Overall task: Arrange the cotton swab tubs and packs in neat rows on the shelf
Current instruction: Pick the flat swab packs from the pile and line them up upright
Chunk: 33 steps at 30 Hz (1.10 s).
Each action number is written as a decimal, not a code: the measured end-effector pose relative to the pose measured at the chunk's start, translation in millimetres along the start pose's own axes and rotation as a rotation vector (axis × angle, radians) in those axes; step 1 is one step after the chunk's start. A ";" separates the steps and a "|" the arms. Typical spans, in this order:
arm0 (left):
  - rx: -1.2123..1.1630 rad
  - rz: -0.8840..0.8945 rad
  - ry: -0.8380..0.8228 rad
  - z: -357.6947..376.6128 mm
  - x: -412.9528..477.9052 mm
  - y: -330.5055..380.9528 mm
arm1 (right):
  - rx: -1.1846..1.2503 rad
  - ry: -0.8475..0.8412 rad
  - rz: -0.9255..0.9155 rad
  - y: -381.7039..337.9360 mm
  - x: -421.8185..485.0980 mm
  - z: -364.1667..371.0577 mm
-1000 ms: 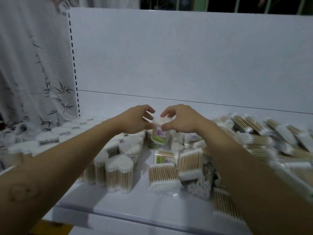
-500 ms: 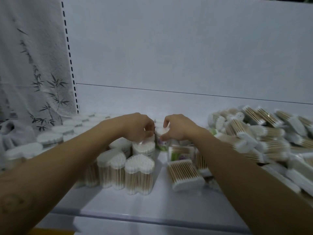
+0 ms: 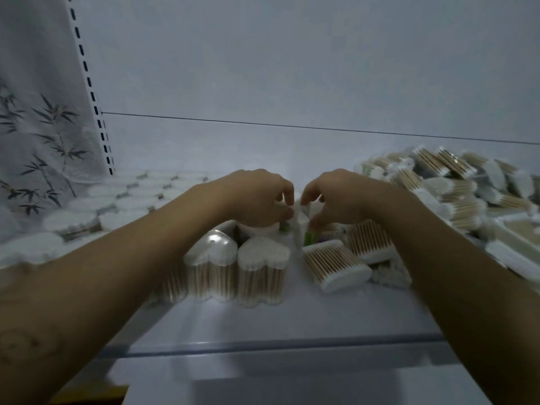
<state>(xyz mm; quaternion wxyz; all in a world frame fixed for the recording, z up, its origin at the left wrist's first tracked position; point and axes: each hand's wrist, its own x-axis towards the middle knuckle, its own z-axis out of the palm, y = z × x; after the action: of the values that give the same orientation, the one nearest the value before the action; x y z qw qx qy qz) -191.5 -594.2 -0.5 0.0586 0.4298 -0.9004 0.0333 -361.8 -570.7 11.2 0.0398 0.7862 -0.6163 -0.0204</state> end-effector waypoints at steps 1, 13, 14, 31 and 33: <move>-0.007 0.016 0.011 1.1 -1.2 3.1 | -0.018 -0.027 0.012 -1.5 -3.6 3.2; -0.097 -0.068 0.084 2.0 -26.7 15.1 | -0.016 -0.037 0.027 12.6 5.2 32.4; -0.102 -0.082 0.089 0.8 -28.8 15.8 | -0.009 -0.021 0.011 14.1 3.1 31.5; -0.718 -0.417 0.644 -8.1 -49.1 67.6 | 0.833 0.539 -0.251 17.8 -56.2 -38.8; -0.784 -0.433 0.669 -7.1 -49.9 70.2 | 0.896 0.495 -0.253 17.5 -57.8 -29.4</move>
<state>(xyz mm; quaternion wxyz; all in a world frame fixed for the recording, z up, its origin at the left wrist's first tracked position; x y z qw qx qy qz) -214.4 -510.9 -0.9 0.5022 0.5168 -0.6690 -0.1822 -390.1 -517.6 41.1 -0.1588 0.7757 -0.4371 0.4266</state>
